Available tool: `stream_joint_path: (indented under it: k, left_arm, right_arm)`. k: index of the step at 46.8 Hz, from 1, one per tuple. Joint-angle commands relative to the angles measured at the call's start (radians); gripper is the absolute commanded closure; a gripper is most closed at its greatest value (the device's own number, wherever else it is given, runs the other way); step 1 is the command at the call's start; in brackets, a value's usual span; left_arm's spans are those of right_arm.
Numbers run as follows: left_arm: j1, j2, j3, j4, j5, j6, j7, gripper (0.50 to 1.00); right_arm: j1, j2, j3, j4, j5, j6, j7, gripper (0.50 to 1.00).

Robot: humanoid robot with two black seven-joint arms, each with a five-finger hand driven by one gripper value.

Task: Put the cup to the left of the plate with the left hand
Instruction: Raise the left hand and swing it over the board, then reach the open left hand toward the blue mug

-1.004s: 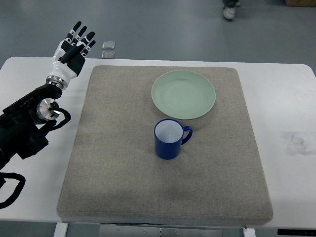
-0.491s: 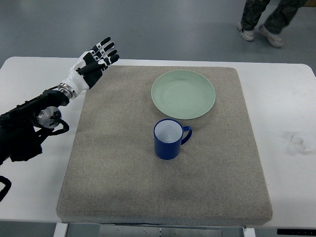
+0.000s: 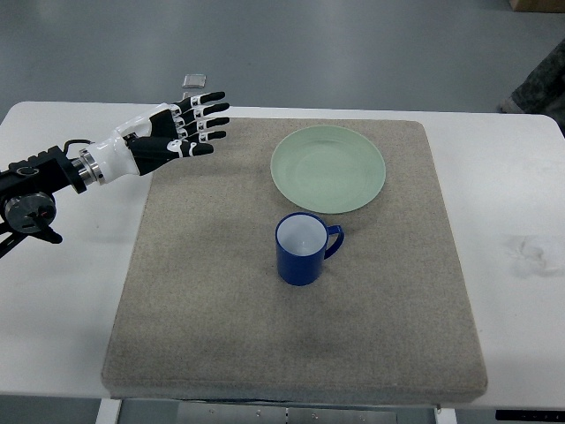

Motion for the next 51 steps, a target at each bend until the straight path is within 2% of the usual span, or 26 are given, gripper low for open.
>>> stream_joint_path:
  k: [1,14,27,51]
  left_arm:
    - [0.000,0.021,-0.001,-0.006,0.033,-0.005,-0.001,0.504]
    - [0.022,0.031,-0.012,-0.007,0.210,-0.005,-0.009,0.504]
    - [0.023,0.027,-0.005,-0.092,0.253,-0.005,-0.010,0.504]
    - [0.055,0.029,-0.005,-0.132,0.344,-0.005,-0.010,0.506]
  right_arm:
    - [0.000,0.000,0.000,0.000,0.000,0.000,0.000,0.568]
    - [0.000,0.000,0.000,0.000,0.000,0.000,0.000,0.568]
    - [0.000,0.000,0.000,0.000,0.000,0.000,0.000,0.568]
    - [0.000,0.000,0.000,0.000,0.000,0.000,0.000,0.568]
